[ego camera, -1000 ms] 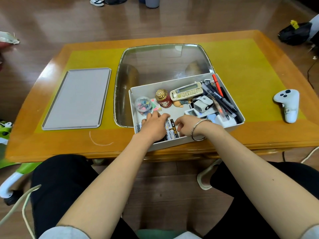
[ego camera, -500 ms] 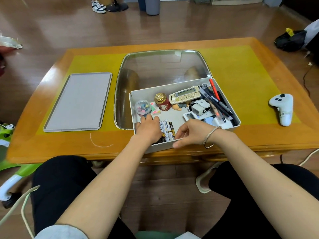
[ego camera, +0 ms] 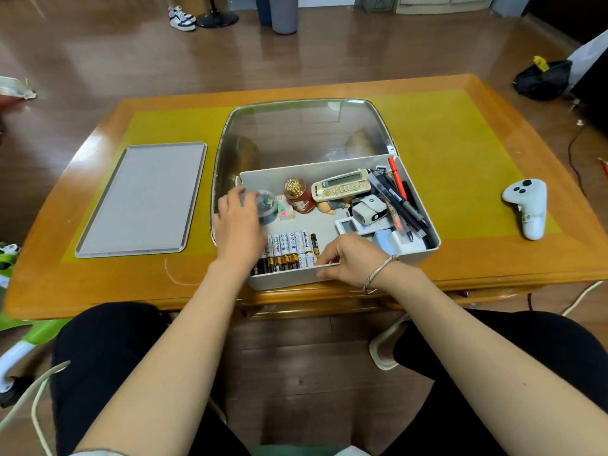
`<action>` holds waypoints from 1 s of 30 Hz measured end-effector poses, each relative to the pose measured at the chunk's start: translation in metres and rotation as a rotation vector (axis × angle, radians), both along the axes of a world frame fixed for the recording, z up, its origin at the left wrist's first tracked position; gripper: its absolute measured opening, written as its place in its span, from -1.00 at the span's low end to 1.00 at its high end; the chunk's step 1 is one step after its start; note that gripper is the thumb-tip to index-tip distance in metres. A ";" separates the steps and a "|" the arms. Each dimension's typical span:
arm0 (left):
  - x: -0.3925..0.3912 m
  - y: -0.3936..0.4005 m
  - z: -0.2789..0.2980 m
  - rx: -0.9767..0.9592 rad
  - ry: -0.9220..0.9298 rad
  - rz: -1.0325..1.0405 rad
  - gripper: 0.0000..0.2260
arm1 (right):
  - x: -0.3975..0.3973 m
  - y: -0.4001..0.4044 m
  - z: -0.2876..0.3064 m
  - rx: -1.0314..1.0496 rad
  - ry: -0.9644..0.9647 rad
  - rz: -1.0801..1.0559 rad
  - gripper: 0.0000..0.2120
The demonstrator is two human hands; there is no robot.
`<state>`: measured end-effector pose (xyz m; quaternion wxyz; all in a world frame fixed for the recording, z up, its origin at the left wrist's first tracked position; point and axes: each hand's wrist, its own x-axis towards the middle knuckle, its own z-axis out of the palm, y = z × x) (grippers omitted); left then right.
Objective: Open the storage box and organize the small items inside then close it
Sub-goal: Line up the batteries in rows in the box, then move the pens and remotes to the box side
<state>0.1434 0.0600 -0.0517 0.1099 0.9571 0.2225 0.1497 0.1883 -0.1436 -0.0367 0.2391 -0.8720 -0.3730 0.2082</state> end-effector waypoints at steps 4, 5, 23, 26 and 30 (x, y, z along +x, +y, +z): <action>0.003 0.014 -0.001 -0.153 -0.013 0.043 -0.29 | -0.005 0.010 -0.001 0.037 -0.040 0.013 -0.85; 0.005 0.016 -0.001 -0.191 0.006 0.040 -0.26 | -0.005 0.012 0.000 0.049 -0.006 0.009 -0.82; 0.009 0.018 -0.005 -0.225 0.125 0.084 -0.21 | 0.064 -0.046 0.010 -0.064 -0.547 -0.793 -0.55; 0.009 0.019 -0.005 -0.243 0.121 0.083 -0.21 | 0.066 -0.044 0.008 -0.065 -0.524 -0.792 -0.60; 0.009 0.019 -0.005 -0.249 0.118 0.083 -0.20 | 0.069 -0.045 0.007 -0.072 -0.479 -0.786 -0.66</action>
